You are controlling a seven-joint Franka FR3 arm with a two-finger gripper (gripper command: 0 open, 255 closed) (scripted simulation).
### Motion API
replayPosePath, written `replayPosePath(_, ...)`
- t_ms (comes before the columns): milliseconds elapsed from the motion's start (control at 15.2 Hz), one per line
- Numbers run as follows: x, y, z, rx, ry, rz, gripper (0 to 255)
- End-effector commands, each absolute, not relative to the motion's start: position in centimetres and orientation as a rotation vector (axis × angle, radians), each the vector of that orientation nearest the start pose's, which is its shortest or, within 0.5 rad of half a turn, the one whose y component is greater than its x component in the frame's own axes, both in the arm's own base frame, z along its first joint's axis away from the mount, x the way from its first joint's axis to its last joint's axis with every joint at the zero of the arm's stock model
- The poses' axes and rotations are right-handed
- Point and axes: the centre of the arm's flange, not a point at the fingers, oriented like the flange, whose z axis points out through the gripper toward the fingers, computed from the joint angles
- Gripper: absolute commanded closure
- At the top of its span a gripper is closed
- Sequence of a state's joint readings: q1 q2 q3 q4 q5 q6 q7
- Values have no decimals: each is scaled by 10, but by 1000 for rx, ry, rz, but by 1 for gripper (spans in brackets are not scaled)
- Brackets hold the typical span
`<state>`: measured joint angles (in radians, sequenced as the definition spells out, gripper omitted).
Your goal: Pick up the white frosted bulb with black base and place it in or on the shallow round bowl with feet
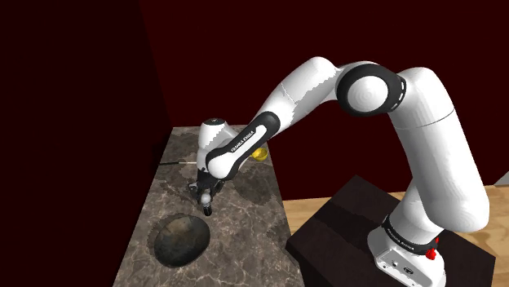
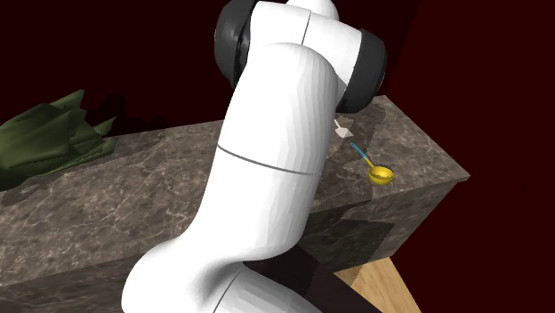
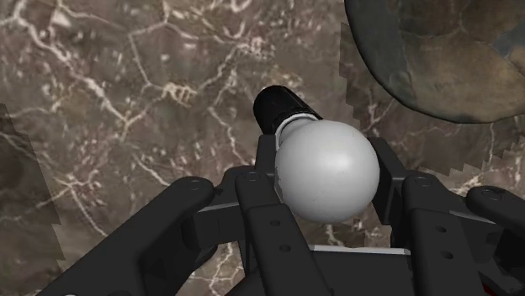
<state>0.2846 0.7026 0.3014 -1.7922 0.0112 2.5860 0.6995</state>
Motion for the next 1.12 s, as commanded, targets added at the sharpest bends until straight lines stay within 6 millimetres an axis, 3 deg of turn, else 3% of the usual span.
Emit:
replayPosePath(0,564,355,183,-2899,294,32,255)
replayPosePath(462,564,355,183,-2899,294,32,255)
replayPosePath(1056,564,355,231,-2899,294,32,255)
